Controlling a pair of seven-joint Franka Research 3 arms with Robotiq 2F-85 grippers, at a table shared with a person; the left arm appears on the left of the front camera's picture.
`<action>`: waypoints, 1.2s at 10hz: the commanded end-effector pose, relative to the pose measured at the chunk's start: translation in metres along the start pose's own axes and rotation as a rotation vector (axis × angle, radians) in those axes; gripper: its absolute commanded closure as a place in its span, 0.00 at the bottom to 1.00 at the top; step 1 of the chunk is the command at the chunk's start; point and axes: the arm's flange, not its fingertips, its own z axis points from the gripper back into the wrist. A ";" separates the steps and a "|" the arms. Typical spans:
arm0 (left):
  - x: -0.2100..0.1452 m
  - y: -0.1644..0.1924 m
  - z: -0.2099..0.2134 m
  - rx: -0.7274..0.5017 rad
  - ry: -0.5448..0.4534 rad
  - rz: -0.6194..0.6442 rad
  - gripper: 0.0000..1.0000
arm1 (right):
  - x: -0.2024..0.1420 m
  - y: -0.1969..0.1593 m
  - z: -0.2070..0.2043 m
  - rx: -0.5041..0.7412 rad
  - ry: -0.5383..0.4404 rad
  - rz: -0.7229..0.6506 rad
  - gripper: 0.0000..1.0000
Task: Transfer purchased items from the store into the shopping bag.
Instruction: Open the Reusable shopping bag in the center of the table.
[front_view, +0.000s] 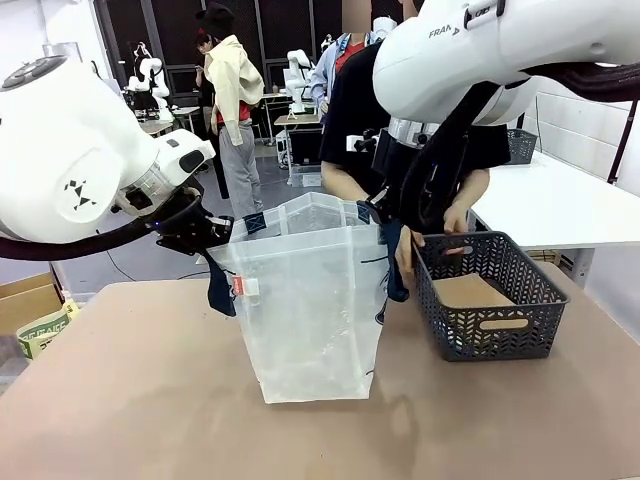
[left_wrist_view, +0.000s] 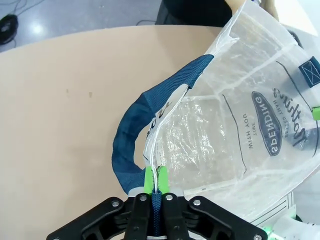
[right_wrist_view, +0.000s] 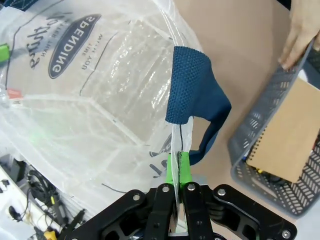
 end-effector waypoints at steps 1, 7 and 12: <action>-0.001 0.010 -0.006 0.009 -0.026 -0.049 1.00 | -0.011 -0.002 -0.005 -0.037 -0.013 0.027 1.00; 0.000 0.011 -0.009 -0.003 -0.022 -0.105 1.00 | -0.014 0.001 -0.008 -0.067 -0.012 0.091 1.00; 0.002 0.002 -0.006 -0.007 -0.014 -0.067 1.00 | -0.003 0.007 -0.004 -0.033 -0.001 0.057 1.00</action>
